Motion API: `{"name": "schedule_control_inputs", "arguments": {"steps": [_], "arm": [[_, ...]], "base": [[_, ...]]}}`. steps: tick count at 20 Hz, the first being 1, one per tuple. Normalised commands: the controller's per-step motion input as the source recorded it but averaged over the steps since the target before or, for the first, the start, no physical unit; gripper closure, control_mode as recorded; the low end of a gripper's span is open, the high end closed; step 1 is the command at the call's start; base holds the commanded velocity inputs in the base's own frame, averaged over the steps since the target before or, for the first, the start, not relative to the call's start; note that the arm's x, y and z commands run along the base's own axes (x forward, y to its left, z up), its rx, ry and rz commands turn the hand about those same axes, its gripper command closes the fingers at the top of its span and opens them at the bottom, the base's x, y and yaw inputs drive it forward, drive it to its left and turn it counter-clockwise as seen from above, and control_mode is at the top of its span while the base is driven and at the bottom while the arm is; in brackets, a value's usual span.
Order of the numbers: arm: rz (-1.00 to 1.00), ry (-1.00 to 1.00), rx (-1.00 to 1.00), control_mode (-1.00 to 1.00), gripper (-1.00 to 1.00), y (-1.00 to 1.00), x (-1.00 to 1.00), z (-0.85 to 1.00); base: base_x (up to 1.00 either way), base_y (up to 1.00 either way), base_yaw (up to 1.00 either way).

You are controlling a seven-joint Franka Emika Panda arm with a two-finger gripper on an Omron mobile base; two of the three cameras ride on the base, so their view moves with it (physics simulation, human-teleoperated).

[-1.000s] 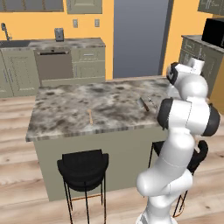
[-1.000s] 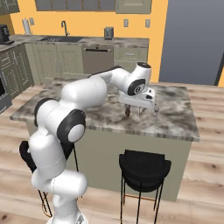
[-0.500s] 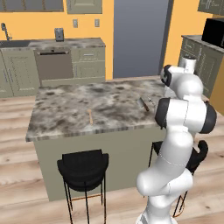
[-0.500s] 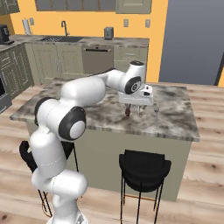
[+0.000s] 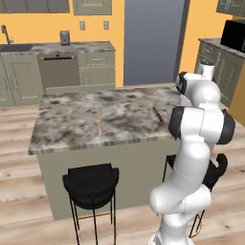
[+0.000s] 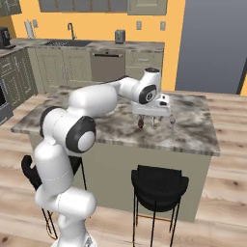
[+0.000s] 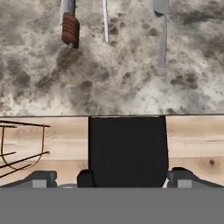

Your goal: Pick up the metallic utensils from the counter and place them in the open drawer. Make sure not to pick up any wooden utensils.

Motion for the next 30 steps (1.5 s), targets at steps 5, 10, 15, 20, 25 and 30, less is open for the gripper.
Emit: {"name": "schedule_control_inputs", "arguments": {"steps": [5,10,15,20,25,30], "arm": [[0.0,0.0,0.0,-1.0,-1.0,-0.17,0.06,-0.09],[0.0,0.0,0.0,-1.0,-1.0,-0.15,0.1,-0.11],[0.0,0.0,0.0,-1.0,-1.0,-0.16,0.11,-0.1],[0.0,0.0,0.0,-1.0,-1.0,-0.13,0.18,-0.11],[0.0,0.0,0.0,-1.0,-1.0,-0.13,0.29,-0.13],[0.0,-0.01,0.0,-1.0,-1.0,-0.12,0.3,-0.2]], "base": [[0.0,0.0,0.0],[0.0,0.0,0.0],[0.0,0.0,0.0],[0.0,0.0,0.0],[0.0,0.0,0.0],[0.0,0.0,0.0]]}}
